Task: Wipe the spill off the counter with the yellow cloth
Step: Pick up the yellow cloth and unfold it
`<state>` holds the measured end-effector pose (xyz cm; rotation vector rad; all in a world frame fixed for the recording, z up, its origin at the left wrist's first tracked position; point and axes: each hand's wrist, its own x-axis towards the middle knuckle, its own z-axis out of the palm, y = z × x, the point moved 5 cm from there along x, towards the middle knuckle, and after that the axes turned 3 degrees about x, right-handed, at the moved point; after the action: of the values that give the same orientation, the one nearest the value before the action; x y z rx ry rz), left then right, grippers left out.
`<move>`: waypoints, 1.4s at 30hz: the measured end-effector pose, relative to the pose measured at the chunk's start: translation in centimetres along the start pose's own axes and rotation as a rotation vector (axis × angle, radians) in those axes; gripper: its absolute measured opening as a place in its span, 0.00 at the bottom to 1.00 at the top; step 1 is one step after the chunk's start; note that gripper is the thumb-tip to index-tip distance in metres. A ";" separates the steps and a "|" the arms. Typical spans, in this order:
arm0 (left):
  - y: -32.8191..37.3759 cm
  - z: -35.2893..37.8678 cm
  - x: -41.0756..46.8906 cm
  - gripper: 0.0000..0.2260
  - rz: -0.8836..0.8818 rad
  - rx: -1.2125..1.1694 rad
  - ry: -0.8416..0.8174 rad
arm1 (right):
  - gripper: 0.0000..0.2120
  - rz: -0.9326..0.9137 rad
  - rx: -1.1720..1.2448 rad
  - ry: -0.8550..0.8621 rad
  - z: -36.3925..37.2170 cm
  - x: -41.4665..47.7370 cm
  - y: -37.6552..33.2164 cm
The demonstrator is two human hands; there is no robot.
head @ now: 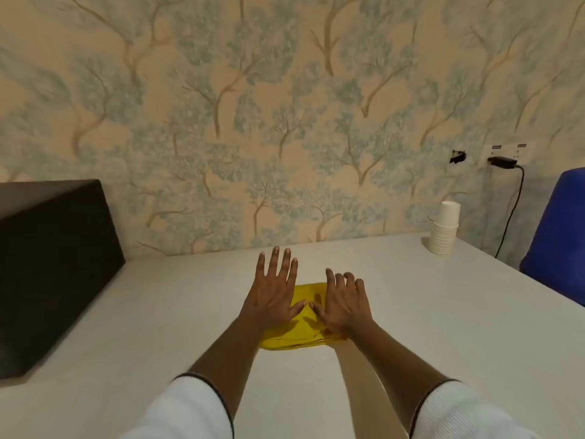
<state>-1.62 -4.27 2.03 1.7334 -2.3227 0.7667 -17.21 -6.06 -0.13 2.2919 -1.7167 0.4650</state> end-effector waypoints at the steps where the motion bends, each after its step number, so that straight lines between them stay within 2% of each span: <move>1: 0.4 1.1 0.0 0.40 -0.012 -0.010 -0.028 | 0.42 0.036 -0.014 -0.040 0.8 0.0 0.3; 3: 1.1 2.7 -0.2 0.38 -0.010 -0.052 -0.066 | 0.38 0.121 -0.001 -0.123 2.3 0.2 0.8; 5: 1.8 4.6 -0.6 0.38 0.008 -0.049 -0.125 | 0.29 0.211 0.086 -0.188 2.8 0.4 1.1; 7: 1.8 5.7 -0.4 0.38 0.006 -0.055 -0.189 | 0.22 0.297 0.228 -0.228 3.0 0.7 1.0; 11: 1.4 6.8 -0.6 0.40 0.019 -0.084 -0.333 | 0.16 0.438 0.557 -0.340 3.0 1.6 0.3; 13: 1.4 6.9 -0.6 0.37 0.035 -0.094 -0.360 | 0.08 0.464 0.669 -0.359 3.0 2.3 -0.1; 15: 1.3 6.9 -0.5 0.31 0.002 -0.152 -0.419 | 0.07 0.517 0.764 -0.361 2.5 2.7 -0.4; 17: 1.1 6.7 -0.2 0.24 -0.079 -0.275 -0.503 | 0.11 0.558 0.877 -0.351 1.8 3.0 -0.8; 19: 0.8 5.2 0.2 0.21 -0.198 -0.474 -0.551 | 0.10 0.565 1.038 -0.318 0.8 3.1 -1.5; 23: 0.5 0.8 1.3 0.25 -0.597 -1.100 -0.461 | 0.11 0.576 1.390 -0.258 -1.5 3.2 -3.7; 25: -0.2 -0.3 1.5 0.27 -0.730 -1.254 -0.423 | 0.11 0.612 1.592 -0.318 -2.2 3.0 -5.2; 27: -1.3 -0.9 1.1 0.26 -0.777 -1.333 -0.378 | 0.15 0.694 1.716 -0.360 -2.8 2.7 -6.1; 30: -3.5 -1.8 0.3 0.16 -0.716 -1.362 -0.258 | 0.15 0.644 1.740 -0.329 -4.3 3.0 -7.1; 33: -5.1 -3.7 -0.8 0.05 -0.680 -1.491 -0.207 | 0.18 0.452 1.735 -0.276 -6.4 3.6 -8.4; 36: -6.7 -6.3 -2.2 0.07 -0.630 -1.530 -0.268 | 0.20 0.248 1.542 -0.230 -8.4 3.5 -10.0; 42: -10.7 -10.1 -5.1 0.08 -0.551 -1.438 -0.296 | 0.41 0.043 1.270 -0.233 -12.0 3.3 -12.6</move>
<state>8.14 2.72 11.97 1.4970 -1.4751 -1.0568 -5.61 -0.91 12.23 3.1552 -1.8127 1.7608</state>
